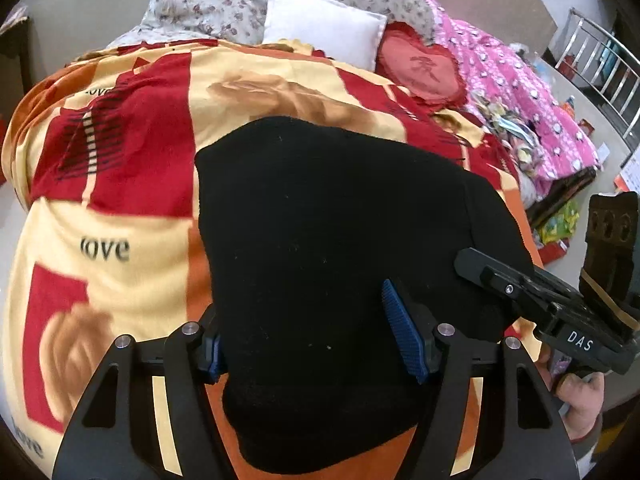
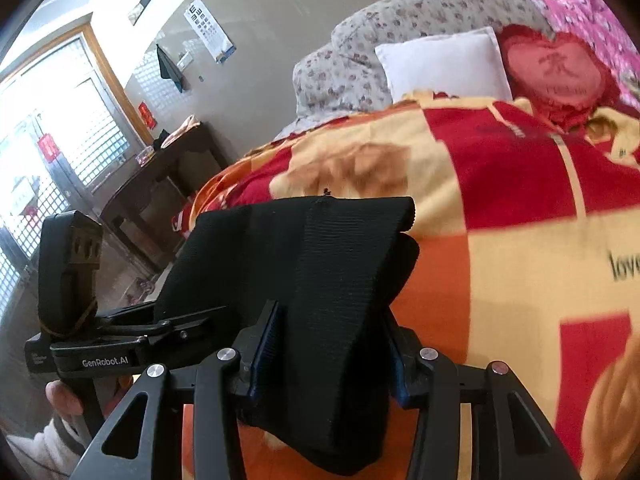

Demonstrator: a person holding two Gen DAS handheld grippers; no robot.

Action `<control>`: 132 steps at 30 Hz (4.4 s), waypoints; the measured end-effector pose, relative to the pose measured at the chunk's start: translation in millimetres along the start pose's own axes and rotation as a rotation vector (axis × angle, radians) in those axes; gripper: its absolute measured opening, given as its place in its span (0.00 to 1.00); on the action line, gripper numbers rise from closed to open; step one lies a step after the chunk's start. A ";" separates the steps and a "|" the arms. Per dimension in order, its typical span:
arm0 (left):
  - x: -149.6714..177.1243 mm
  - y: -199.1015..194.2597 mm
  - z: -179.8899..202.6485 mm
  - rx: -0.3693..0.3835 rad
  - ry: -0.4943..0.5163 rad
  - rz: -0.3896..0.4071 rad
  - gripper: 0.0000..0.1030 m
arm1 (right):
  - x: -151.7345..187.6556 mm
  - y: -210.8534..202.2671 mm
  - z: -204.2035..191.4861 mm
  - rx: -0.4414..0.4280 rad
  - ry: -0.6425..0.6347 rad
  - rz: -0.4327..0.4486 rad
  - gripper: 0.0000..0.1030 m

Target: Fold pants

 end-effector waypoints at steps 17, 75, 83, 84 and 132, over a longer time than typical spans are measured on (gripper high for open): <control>-23.1 22.7 -25.1 -0.192 -0.023 0.008 0.76 | -27.5 11.8 -9.3 0.078 -0.107 -0.008 0.48; 57.2 -54.2 38.9 -0.392 0.074 0.214 0.76 | 21.3 -56.9 -51.1 0.266 -0.108 0.076 0.48; 59.0 -56.5 40.1 -0.391 0.075 0.216 0.76 | 22.4 -57.3 -54.5 0.261 -0.109 0.061 0.48; 58.8 -56.2 39.8 -0.390 0.075 0.216 0.76 | 22.5 -56.9 -54.3 0.261 -0.109 0.060 0.48; 59.7 -45.2 29.9 -0.391 0.052 0.177 0.76 | 26.2 -39.6 -53.4 0.267 -0.118 0.011 0.48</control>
Point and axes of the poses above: each gripper's, at about its wrist camera, not at the fingertips, and y roughly the way its jaws point, z to its right, x to its underside, the point moved 1 cm from there along y, roughly the way its jaws point, and after that the axes turned 14 degrees about x, right-handed, at the moved point
